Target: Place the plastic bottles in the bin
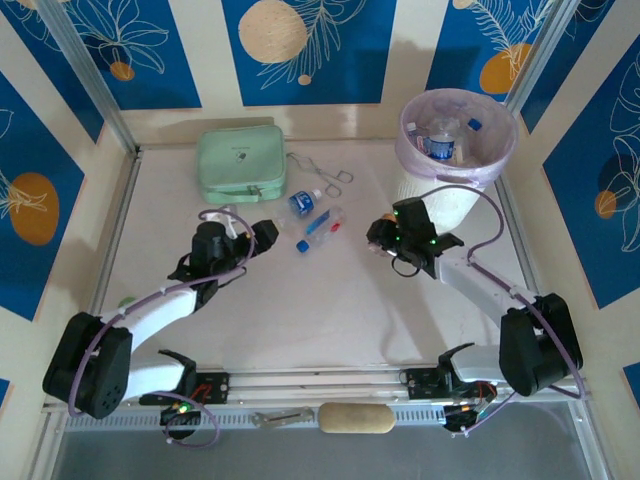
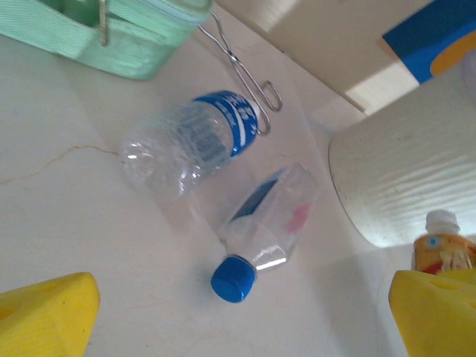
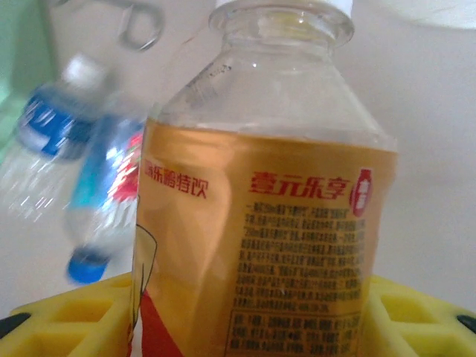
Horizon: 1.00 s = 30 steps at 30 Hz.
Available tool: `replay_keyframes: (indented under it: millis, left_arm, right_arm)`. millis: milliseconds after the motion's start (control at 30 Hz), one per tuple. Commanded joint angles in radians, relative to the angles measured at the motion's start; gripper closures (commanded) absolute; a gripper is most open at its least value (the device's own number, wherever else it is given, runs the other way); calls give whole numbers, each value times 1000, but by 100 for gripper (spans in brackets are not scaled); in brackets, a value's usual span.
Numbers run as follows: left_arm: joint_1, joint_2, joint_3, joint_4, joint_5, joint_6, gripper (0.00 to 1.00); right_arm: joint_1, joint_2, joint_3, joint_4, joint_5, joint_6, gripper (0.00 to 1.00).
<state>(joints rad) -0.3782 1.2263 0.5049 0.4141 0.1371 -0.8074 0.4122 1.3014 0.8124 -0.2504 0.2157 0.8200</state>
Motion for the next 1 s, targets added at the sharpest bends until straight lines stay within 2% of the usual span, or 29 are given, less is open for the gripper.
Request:
replay_keyframes:
  millis: [0,200,400,533,700,800,967]
  left_arm:
    - [38,7,-19,67,21,-58,1]
    - [64,4,-16,48,64,-72,1]
    - [65,-23,6,-34,94,-18,1]
    - [64,-25,32,-65,117,18,0]
    - [63,0,51,-50,152,26,1]
    - [62,26,55,-24,177,12,1]
    - [51,60,61,0,206,-2,1]
  right_arm:
    - [32,1,70,54,-220,-111,44]
    - [19,72,300,1,-469,-262,45]
    - [-86,112,620,-232,-478,-438,45]
    - [-209,110,758,-301,-435,-490,45]
    - [-373,109,837,-306,-386,-486,47]
    - [-434,113,861,-313,-306,-516,47]
    - [-512,144,892,-361,-94,-574,48]
